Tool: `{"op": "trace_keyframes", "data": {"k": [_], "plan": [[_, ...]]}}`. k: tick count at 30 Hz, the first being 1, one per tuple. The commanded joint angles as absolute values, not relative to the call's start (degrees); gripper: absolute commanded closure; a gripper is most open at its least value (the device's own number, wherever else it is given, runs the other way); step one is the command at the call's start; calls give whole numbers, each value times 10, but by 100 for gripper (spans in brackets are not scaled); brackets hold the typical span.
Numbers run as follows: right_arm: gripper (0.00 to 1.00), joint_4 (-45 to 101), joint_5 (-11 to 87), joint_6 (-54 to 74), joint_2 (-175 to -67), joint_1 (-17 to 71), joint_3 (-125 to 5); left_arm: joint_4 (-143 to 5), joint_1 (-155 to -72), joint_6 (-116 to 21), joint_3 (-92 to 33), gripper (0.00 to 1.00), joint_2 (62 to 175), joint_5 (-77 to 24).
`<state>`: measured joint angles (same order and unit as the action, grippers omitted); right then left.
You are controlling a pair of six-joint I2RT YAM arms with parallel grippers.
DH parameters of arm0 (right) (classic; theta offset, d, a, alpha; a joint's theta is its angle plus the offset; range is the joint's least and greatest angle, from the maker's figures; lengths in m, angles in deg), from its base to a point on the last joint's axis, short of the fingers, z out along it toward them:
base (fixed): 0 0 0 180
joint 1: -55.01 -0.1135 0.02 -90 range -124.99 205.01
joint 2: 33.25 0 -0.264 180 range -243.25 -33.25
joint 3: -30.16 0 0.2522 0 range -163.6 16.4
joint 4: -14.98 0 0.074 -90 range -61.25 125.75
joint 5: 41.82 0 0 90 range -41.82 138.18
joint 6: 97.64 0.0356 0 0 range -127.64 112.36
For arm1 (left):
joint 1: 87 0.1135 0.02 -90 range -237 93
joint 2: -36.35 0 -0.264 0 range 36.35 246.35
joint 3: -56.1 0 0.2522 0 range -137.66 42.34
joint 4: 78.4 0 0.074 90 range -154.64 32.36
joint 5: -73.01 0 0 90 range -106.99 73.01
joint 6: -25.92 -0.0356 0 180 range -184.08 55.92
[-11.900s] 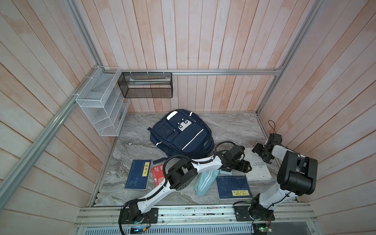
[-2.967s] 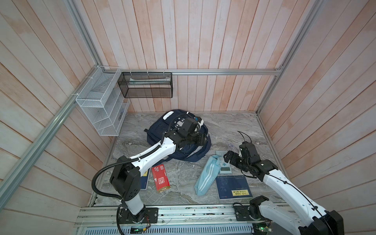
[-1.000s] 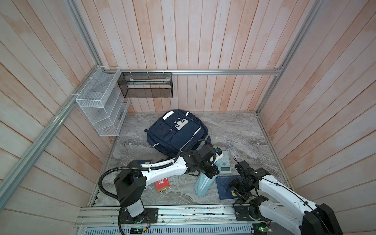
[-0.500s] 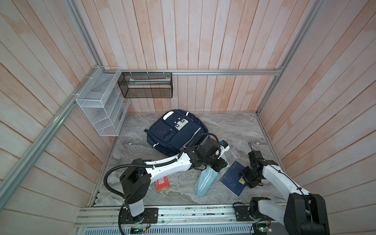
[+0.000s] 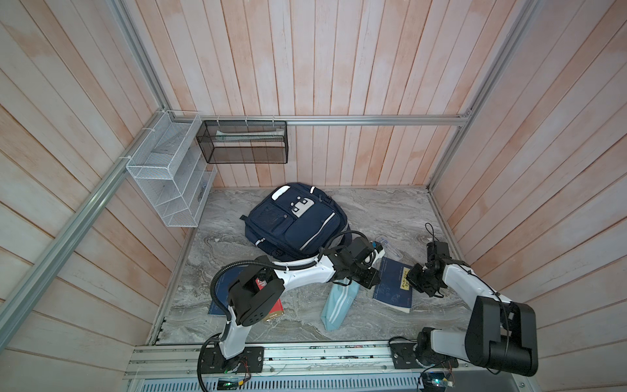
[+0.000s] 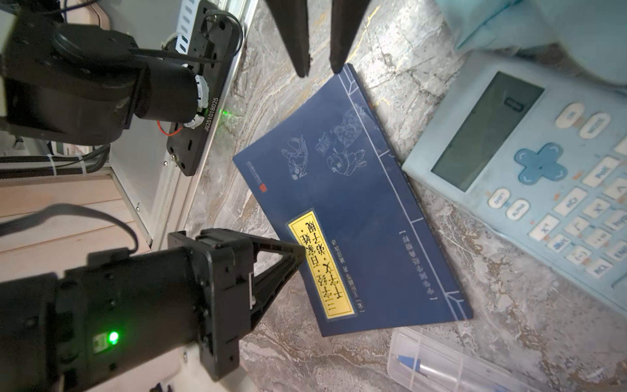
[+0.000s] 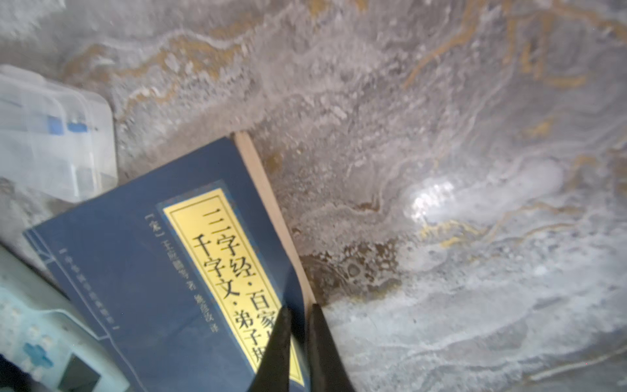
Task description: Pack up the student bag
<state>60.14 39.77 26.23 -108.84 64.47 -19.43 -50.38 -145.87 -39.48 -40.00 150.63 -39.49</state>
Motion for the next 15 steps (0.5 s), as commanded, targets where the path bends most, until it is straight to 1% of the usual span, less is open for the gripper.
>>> {"op": "trace_keyframes", "data": {"k": [1,6,9,15], "plan": [[100,559,353,224,-1118,651,-167,-534,-1454,-354,-412,84,1539,-398],[100,549,331,217,-1073,674,-161,-528,-1456,-331,-444,83,1581,-382],[100,546,319,214,-1025,676,-159,-542,-1447,-321,-438,82,1573,-389],[100,519,249,221,-923,678,-140,-587,-1422,-286,-414,67,1558,-449]]}}
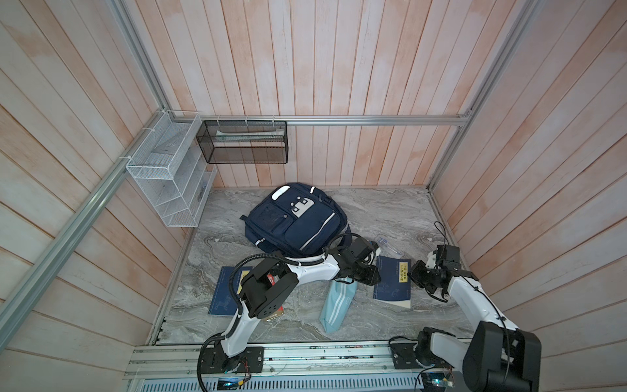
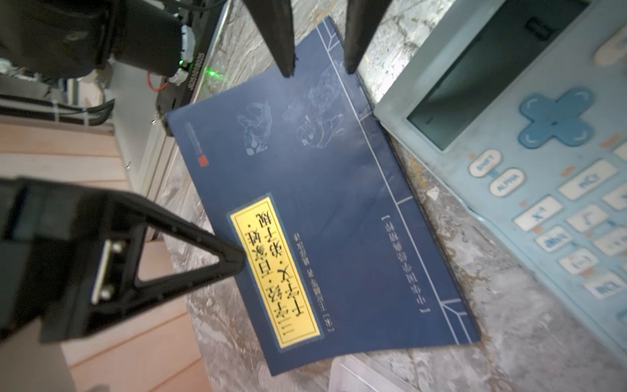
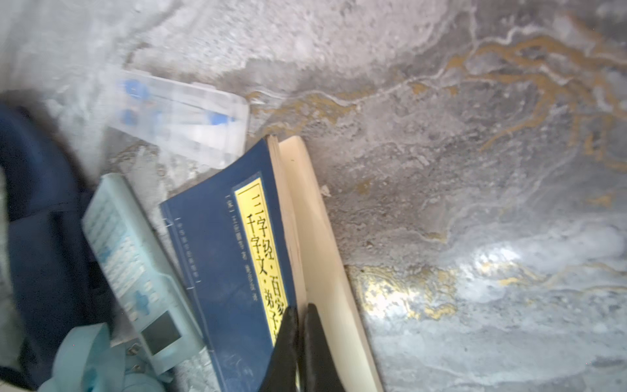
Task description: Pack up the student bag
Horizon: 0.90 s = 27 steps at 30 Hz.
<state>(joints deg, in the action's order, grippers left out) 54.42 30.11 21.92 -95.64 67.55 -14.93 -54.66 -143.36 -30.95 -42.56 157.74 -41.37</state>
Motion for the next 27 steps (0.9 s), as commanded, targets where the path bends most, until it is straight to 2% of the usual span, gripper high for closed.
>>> {"op": "trace_keyframes", "data": {"k": [1,6,9,17,23,27], "plan": [[100,517,241,225,-906,679,-138,-594,-1400,-281,-408,65,1552,-452],[100,503,217,252,-832,683,-140,-630,-1372,-264,-371,48,1509,-461],[100,474,172,277,-813,689,-140,-662,-1362,-258,-362,42,1500,-489],[100,403,73,335,-745,689,-153,-794,-1345,-202,-329,33,1505,-568],[100,270,-23,443,-723,686,-120,-845,-1335,-205,-307,28,1481,-562],[100,260,-25,460,-718,665,-114,-919,-1334,-184,-277,30,1462,-567]]}}
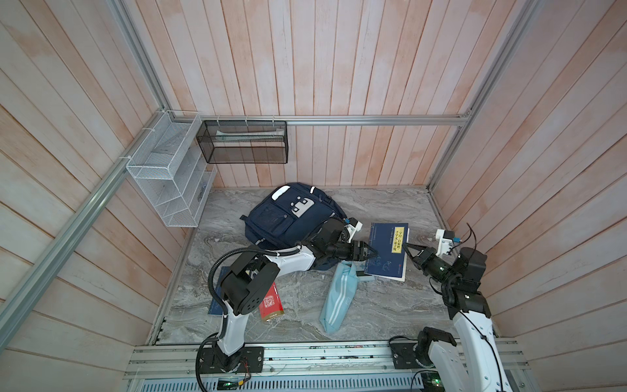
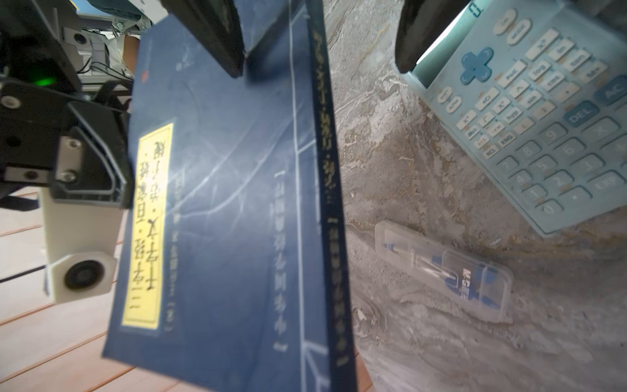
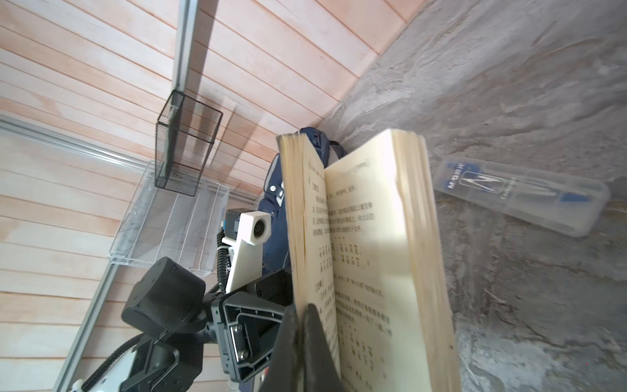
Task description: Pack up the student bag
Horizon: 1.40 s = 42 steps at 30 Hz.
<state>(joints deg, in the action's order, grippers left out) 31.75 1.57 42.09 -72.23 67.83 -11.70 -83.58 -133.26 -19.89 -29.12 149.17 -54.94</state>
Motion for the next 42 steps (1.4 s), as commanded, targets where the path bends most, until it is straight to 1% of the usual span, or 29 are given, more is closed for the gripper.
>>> {"op": "trace_keyframes", "data": {"k": [1,2,4,5,6,8,9,11,12,14,15,16,17,20,25,26,27,28,29,30,31,32,34,36,37,38,40,41,42], "plan": [[100,254,-25,461,-724,658,-111,-939,-1334,-178,-269,33,1455,-570],[100,242,-29,462,-733,651,-108,-967,-1334,-168,-258,38,1447,-574],[100,195,-25,478,-748,628,-94,-988,-1334,-159,-254,40,1439,-580],[100,171,-19,487,-757,612,-88,-985,-1333,-158,-258,45,1440,-587],[100,167,-5,484,-767,598,-92,-987,-1332,-153,-258,57,1440,-590],[100,186,17,455,-786,579,-105,-989,-1329,-145,-249,78,1435,-589],[100,190,27,444,-794,575,-107,-987,-1328,-140,-244,86,1429,-587],[100,191,33,422,-808,575,-106,-978,-1326,-138,-235,93,1413,-578],[97,180,29,409,-815,576,-104,-961,-1326,-144,-234,96,1404,-573],[55,173,27,364,-830,576,-104,-946,-1326,-153,-233,100,1388,-571],[37,189,40,330,-842,576,-111,-940,-1325,-155,-232,100,1381,-573],[27,193,43,308,-856,576,-116,-937,-1324,-156,-231,100,1376,-578],[22,187,28,290,-875,576,-122,-937,-1323,-154,-230,100,1371,-583],[22,85,-54,305,-924,564,-117,-938,-1320,-151,-228,100,1363,-601],[29,22,-114,304,-958,532,-129,-920,-1313,-161,-229,100,1367,-602],[32,3,-123,317,-963,529,-125,-926,-1308,-160,-225,99,1370,-604],[38,-22,-128,329,-967,526,-119,-943,-1303,-159,-218,99,1372,-606],[48,-35,-131,337,-971,525,-117,-951,-1297,-156,-213,99,1375,-607],[63,-37,-133,337,-977,525,-117,-957,-1290,-153,-212,98,1380,-613],[80,-32,-132,333,-980,525,-119,-960,-1284,-151,-211,92,1383,-620],[100,-16,-125,321,-982,525,-123,-962,-1278,-151,-210,83,1385,-623],[100,-4,-119,308,-981,525,-127,-959,-1275,-155,-208,76,1384,-623],[100,20,-80,296,-972,528,-132,-905,-1265,-191,-214,53,1372,-604],[100,32,-38,297,-961,543,-136,-823,-1252,-236,-218,37,1348,-544],[100,29,-21,309,-954,550,-135,-782,-1243,-254,-222,32,1335,-513],[100,30,6,324,-946,561,-135,-731,-1234,-278,-228,28,1323,-466],[100,47,66,334,-931,572,-137,-670,-1215,-306,-234,26,1307,-401],[100,67,105,329,-923,572,-141,-646,-1205,-320,-240,26,1306,-378],[100,92,136,323,-920,573,-148,-617,-1198,-338,-249,29,1312,-360]]}}
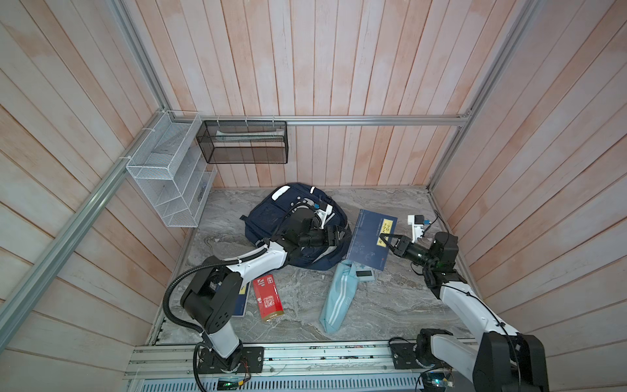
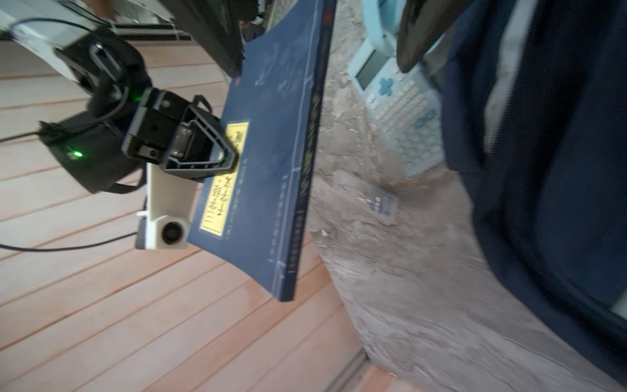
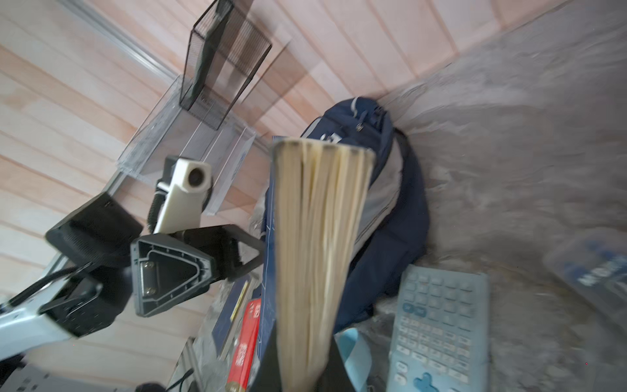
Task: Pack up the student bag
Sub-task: 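Hold the backpack opening with the left gripper while the right raises the book above it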
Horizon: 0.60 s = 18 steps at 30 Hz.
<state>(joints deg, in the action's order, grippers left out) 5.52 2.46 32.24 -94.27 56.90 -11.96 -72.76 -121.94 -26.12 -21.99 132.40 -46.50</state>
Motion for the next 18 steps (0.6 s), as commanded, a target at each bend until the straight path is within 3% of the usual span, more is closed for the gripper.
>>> {"op": "trace_keyframes", "data": {"k": [1,5,7,10,18], "plan": [[100,111,152,315,-920,573,-154,-594,-1194,-359,-263,33,1322,-345],[100,118,147,299,-936,576,-167,-492,-1190,-446,-325,47,1388,-261],[100,108,129,302,-946,577,-166,-459,-1193,-474,-352,46,1422,-219],[100,99,109,300,-962,577,-166,-425,-1196,-500,-392,37,1469,-181],[100,86,105,286,-984,581,-152,-406,-1239,-538,-435,24,1524,-147]]}}
